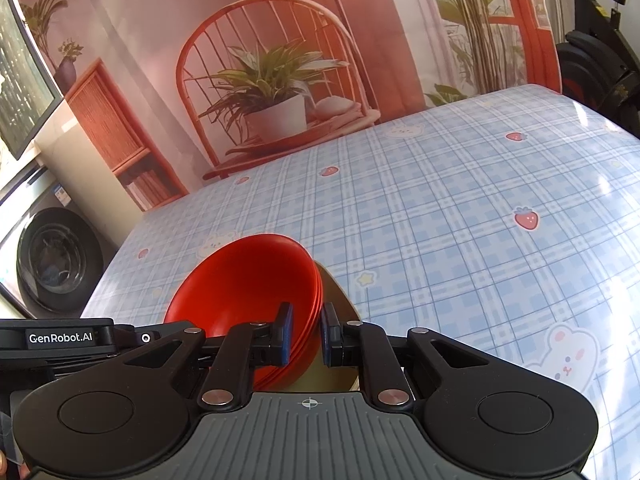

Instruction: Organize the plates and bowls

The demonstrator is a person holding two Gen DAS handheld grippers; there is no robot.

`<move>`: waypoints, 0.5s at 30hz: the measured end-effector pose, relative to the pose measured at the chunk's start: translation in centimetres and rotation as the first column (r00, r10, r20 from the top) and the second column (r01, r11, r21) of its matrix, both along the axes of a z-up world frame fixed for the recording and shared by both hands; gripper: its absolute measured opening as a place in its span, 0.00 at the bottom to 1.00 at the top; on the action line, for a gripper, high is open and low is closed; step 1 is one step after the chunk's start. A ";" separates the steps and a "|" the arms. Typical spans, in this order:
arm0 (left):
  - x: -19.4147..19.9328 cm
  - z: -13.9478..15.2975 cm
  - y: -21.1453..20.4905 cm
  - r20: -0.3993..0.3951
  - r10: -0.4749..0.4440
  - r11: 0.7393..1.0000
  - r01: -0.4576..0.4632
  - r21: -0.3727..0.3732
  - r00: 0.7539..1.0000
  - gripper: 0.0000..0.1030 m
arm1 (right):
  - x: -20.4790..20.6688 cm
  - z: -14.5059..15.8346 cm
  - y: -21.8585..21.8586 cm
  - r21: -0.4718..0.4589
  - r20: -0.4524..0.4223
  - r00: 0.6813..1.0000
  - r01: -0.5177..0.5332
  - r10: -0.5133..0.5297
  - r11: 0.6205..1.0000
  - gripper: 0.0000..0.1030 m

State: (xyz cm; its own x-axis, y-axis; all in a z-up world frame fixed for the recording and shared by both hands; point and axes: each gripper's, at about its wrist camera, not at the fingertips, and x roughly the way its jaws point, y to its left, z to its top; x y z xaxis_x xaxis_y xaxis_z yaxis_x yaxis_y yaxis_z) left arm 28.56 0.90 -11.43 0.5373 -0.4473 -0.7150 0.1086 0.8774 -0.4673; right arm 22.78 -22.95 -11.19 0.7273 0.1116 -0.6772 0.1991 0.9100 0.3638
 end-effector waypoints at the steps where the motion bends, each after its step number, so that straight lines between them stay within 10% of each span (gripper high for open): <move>1: -0.1 0.0 0.0 0.003 0.000 1.000 0.000 0.004 1.000 0.14 | 0.1 -0.1 0.0 0.001 -0.005 1.000 0.000 0.000 1.000 0.13; 15: -0.2 -0.5 0.0 -0.013 0.012 1.000 -0.012 0.008 1.000 0.14 | 0.3 -0.4 0.2 0.004 -0.013 1.000 -0.011 0.011 1.000 0.13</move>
State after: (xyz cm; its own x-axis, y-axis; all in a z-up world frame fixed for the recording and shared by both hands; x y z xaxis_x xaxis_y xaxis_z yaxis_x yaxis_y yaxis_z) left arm 28.34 0.95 -11.90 0.5334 -0.4351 -0.7254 0.0918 0.8823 -0.4617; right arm 23.07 -22.77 -11.56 0.7174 0.1224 -0.6858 0.1933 0.9108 0.3648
